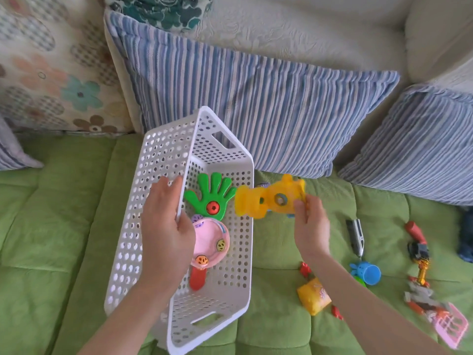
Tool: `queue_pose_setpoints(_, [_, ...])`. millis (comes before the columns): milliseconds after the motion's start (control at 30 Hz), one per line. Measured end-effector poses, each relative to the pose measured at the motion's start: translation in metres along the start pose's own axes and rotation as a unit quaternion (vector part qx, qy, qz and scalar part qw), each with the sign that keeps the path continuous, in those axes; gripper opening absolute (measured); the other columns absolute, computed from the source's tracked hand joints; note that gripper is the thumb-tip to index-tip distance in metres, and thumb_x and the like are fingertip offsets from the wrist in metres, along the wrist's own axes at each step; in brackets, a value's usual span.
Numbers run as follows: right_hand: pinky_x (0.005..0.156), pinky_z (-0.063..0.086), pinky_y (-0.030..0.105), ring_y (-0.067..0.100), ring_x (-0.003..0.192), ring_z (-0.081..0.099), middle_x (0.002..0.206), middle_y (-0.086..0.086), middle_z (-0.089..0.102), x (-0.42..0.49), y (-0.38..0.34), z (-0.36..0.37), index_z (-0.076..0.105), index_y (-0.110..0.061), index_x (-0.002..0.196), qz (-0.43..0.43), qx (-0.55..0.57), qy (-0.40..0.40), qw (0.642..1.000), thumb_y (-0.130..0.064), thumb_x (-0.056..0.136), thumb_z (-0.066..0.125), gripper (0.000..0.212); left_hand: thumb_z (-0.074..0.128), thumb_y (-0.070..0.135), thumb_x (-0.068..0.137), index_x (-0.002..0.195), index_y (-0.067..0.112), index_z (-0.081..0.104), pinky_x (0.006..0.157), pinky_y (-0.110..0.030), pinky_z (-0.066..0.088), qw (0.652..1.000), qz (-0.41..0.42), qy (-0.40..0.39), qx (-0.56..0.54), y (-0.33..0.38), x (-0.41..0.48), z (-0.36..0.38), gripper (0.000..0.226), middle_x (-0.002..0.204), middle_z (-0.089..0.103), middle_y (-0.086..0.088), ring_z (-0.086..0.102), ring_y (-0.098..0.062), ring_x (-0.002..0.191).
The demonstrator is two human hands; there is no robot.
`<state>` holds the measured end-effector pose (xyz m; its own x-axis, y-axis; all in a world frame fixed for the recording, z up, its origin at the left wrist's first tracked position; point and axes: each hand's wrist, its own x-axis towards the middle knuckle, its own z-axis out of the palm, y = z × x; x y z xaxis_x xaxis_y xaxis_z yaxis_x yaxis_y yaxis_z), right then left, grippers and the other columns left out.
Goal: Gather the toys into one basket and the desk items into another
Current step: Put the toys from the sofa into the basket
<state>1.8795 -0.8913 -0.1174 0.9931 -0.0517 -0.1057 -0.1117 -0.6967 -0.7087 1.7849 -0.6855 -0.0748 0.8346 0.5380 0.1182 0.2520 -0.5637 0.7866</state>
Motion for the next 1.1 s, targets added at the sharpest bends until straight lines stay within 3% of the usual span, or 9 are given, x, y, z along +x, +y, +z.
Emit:
queue_pose_setpoints(200, [0.055,0.039,0.023,0.011,0.066,0.051,0.08,-0.004,0.058,-0.003,-0.006,0.048,0.051,-0.01,0.115,-0.029,-0.034,-0.244,0.969,-0.022,0.1,0.032,0.027,0.045,-0.013,0.084,0.134,0.005,0.044,0.105,-0.055,0.035,0.995,-0.099,0.019,-0.029,0.011,-0.005,0.018,0.053,0.143,0.04,-0.018,0.037,-0.035,0.132])
queue_pose_setpoints(267, [0.066,0.045,0.032,0.024,0.081,0.059,0.096,0.007,0.064,0.005,0.003,0.057,0.053,-0.011,0.12,-0.018,-0.017,-0.229,0.973,-0.02,0.1,0.032,0.03,0.043,-0.005,0.082,0.133,0.004,0.046,0.097,-0.059,0.039,0.996,-0.088,0.03,-0.017,0.012,-0.007,0.025,0.052,0.139,0.042,-0.02,0.042,-0.044,0.124])
queue_pose_setpoints(333, [0.059,0.039,0.033,0.028,0.08,0.057,0.088,0.008,0.061,0.02,0.015,0.06,0.056,-0.007,0.113,-0.004,-0.01,-0.163,0.987,-0.017,0.099,0.035,0.027,0.042,-0.007,0.081,0.132,0.005,0.047,0.1,-0.056,0.039,0.996,-0.086,0.037,-0.001,0.014,-0.008,0.03,0.052,0.14,0.041,-0.02,0.039,-0.038,0.13])
queue_pose_setpoints(433, [0.062,0.031,0.026,0.03,0.089,0.056,0.1,0.012,0.06,0.053,0.041,0.062,0.055,-0.003,0.112,0.055,-0.054,-0.109,0.991,-0.016,0.097,0.041,0.025,0.045,-0.014,0.083,0.135,0.01,0.044,0.111,-0.03,0.026,0.993,-0.11,0.036,0.022,0.017,-0.006,0.039,0.058,0.146,0.036,-0.013,0.028,-0.022,0.139])
queue_pose_setpoints(600, [0.08,0.047,0.039,0.033,0.109,0.054,0.129,0.015,0.05,0.082,0.064,0.077,0.038,-0.005,0.132,0.112,-0.158,-0.198,0.961,-0.029,0.087,0.061,0.057,0.046,-0.015,0.082,0.135,0.013,0.044,0.103,-0.001,0.015,0.991,-0.115,0.047,0.049,0.014,-0.006,0.049,0.06,0.146,0.035,-0.011,0.028,-0.021,0.138])
queue_pose_setpoints(733, [0.08,0.049,0.045,0.036,0.109,0.053,0.124,0.017,0.051,0.088,0.067,0.099,0.038,-0.003,0.124,0.128,-0.165,-0.224,0.952,-0.028,0.081,0.069,0.059,0.045,-0.014,0.081,0.134,0.013,0.045,0.107,-0.022,0.021,0.991,-0.117,0.049,0.052,0.012,-0.008,0.052,0.06,0.144,0.039,-0.01,0.03,-0.021,0.137])
queue_pose_setpoints(900, [0.08,0.051,0.046,0.036,0.103,0.055,0.114,0.017,0.055,0.087,0.065,0.109,0.041,-0.004,0.115,0.13,-0.178,-0.171,0.96,-0.026,0.081,0.065,0.048,0.046,-0.015,0.081,0.135,0.014,0.044,0.106,-0.013,0.019,0.99,-0.12,0.058,0.053,0.011,-0.01,0.054,0.061,0.145,0.037,-0.01,0.03,-0.02,0.137])
queue_pose_setpoints(1033, [0.074,0.052,0.043,0.034,0.091,0.058,0.107,0.016,0.057,0.075,0.056,0.097,0.043,-0.004,0.116,0.139,-0.083,-0.109,0.981,-0.028,0.083,0.062,0.045,0.046,-0.014,0.083,0.136,0.016,0.042,0.104,-0.002,0.012,0.99,-0.122,0.051,0.053,0.01,-0.013,0.054,0.061,0.147,0.034,-0.007,0.025,-0.016,0.14])
queue_pose_setpoints(1100, [0.066,0.049,0.035,0.027,0.084,0.057,0.105,0.013,0.057,0.067,0.05,0.084,0.044,-0.006,0.116,0.131,-0.011,-0.09,0.987,-0.028,0.083,0.063,0.043,0.045,-0.012,0.084,0.137,0.015,0.04,0.108,-0.008,0.015,0.991,-0.119,0.039,0.047,0.012,-0.014,0.052,0.06,0.147,0.034,-0.006,0.025,-0.016,0.14])
